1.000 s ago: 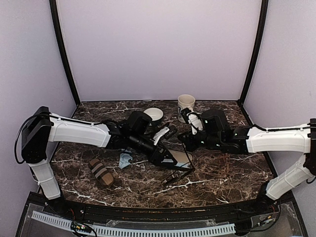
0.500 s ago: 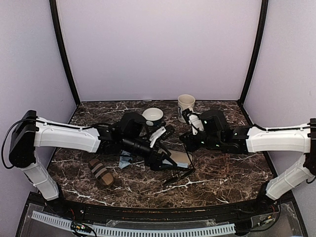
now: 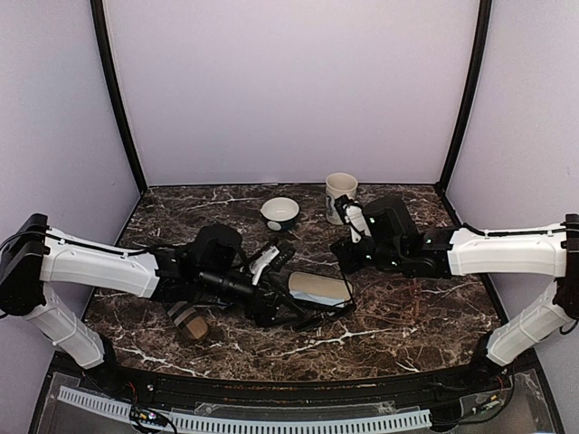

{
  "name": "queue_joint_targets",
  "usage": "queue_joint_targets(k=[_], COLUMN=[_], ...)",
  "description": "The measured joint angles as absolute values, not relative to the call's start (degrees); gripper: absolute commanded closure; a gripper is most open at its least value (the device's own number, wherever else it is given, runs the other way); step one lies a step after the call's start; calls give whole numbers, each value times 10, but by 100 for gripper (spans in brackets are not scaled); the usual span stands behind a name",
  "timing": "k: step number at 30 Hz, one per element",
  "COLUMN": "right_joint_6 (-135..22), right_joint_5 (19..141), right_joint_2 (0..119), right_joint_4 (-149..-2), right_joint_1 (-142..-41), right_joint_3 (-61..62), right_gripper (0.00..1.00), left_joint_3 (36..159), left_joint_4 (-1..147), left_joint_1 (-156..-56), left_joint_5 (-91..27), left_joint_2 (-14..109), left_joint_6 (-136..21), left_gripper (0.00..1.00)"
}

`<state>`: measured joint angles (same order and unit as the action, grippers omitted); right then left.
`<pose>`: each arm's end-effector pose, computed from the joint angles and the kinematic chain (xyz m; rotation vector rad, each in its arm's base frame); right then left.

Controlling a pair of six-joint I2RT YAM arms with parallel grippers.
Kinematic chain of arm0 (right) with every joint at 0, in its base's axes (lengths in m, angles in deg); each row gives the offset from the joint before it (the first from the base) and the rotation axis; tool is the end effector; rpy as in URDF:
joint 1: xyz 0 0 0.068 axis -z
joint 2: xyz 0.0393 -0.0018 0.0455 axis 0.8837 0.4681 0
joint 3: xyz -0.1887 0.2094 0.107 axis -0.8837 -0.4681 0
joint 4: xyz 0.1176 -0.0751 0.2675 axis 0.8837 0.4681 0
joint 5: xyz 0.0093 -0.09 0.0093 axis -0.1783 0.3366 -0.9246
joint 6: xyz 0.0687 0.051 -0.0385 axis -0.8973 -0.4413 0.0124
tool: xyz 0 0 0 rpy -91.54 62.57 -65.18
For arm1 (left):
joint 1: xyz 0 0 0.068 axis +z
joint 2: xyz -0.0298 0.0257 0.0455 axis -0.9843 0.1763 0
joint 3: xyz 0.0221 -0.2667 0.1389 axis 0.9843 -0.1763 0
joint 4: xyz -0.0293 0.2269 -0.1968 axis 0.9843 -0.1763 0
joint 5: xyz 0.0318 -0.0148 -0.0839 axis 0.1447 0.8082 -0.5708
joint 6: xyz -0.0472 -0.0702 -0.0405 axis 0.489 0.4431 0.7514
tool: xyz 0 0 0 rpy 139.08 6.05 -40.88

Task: Organize the sunglasses
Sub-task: Fold the left temple of the sunglasses on the sunglasses.

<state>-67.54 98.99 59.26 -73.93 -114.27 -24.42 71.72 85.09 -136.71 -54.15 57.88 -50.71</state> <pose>0.2483 0.2940 0.2284 -0.5316 2.0987 0.5164 0.1781 -0.3511 0.2034 1.0802 1.9571 -1.3165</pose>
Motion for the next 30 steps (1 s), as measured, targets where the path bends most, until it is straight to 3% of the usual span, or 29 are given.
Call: queue_joint_targets(k=[2, 10, 18, 30], right_joint_6=[-677, -682, -694, -717], right_joint_5=[1000, 1063, 1126, 1204], right_joint_2=[593, 586, 566, 564], right_joint_4=[-740, -745, -762, -770], right_joint_1=[-1143, -1146, -1150, -1160], right_joint_3=[-244, -244, -244, -240], right_gripper=[100, 100, 100, 100], left_joint_3=[712, 701, 677, 694], left_joint_4=[859, 898, 989, 1031], left_joint_1=[-1367, -1318, -1268, -1270], left_joint_5=[-538, -568, -625, -662], left_joint_2=[579, 577, 587, 651], left_joint_6=[-479, -346, -170, -67], left_gripper=[5, 1, 1, 2])
